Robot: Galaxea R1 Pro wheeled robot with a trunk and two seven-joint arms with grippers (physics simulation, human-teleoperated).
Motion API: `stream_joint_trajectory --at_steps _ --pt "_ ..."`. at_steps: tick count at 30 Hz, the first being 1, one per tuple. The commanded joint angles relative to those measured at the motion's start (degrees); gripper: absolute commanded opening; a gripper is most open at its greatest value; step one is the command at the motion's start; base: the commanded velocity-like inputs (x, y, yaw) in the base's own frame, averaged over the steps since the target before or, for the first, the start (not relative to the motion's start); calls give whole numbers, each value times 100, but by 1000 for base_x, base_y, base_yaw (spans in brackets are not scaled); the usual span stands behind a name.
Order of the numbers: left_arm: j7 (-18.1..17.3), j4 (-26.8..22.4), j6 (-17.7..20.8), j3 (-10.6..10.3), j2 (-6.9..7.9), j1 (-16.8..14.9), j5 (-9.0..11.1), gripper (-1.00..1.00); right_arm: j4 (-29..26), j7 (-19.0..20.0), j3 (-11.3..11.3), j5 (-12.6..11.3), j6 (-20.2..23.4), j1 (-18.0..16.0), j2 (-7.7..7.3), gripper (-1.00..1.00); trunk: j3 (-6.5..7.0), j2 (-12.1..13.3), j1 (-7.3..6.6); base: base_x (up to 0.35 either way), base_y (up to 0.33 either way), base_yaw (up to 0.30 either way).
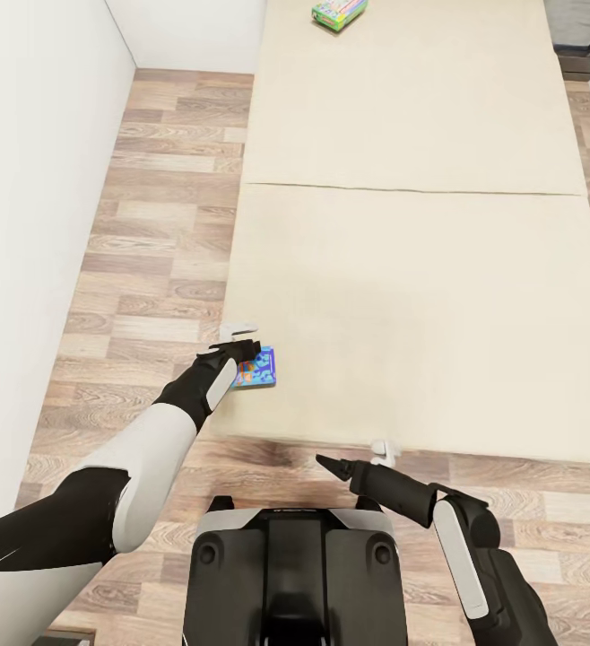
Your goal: Put all the toys in the child's room - the three board games (two on the bed and one on the table), the two jigsaw puzzles on the table, and the tennis ball on the table - inside the toy box on the table in the child's room.
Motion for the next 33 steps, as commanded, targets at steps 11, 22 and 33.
stream_joint_trajectory --at_steps 11,22,33 --pt "31 -30 37 1 -2 2 54 100 27 27 -52 -35 27 -2 8 100 -5 -8 3 0 0 0" --pt "76 -46 17 -17 -2 24 30 100 301 -206 -116 -14 -237 3 103 100 -5 -8 3 0 0 0" --pt "45 51 -176 -32 -2 232 10 100 365 -248 -238 5 -250 36 145 100 -5 -8 3 0 0 0"
